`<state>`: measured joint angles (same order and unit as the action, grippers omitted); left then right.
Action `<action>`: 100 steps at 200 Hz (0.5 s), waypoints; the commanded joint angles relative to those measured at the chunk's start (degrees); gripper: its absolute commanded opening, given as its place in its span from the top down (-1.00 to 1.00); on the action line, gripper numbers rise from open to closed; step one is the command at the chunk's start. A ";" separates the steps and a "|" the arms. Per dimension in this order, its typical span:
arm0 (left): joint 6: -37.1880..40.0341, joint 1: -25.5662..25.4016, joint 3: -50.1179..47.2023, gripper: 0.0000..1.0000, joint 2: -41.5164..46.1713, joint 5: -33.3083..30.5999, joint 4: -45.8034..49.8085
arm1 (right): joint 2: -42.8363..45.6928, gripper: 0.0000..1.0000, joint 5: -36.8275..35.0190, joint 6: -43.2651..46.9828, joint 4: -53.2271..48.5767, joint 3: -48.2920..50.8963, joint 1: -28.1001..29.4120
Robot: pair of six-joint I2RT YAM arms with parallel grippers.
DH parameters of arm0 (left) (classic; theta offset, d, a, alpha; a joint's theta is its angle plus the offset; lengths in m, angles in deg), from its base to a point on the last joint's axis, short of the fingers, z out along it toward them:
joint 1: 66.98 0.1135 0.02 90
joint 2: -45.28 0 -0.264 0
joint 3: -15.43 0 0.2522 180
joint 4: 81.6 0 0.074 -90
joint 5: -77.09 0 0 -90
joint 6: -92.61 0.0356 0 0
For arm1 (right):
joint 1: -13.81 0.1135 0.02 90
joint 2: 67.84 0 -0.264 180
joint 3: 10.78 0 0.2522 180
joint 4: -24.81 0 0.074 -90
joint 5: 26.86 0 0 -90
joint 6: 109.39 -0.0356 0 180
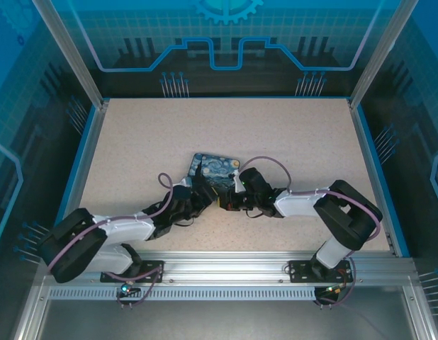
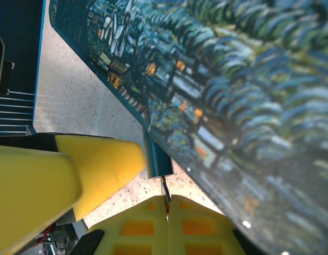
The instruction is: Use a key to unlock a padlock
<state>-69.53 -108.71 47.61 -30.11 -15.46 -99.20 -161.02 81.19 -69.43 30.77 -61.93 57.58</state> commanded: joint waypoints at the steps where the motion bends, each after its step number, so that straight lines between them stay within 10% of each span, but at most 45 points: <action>1: -0.29 0.34 0.22 -0.24 -1.73 1.16 -5.11 | -1.16 1.00 0.62 -0.80 0.74 -2.05 1.13; 100: -1.29 0.24 0.62 -0.15 -6.41 0.76 -7.35 | -1.38 1.00 0.81 -1.49 0.80 -2.30 1.44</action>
<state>-69.75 -108.71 47.61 -35.10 -15.39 -104.31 -162.05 81.23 -70.44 30.79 -62.54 58.12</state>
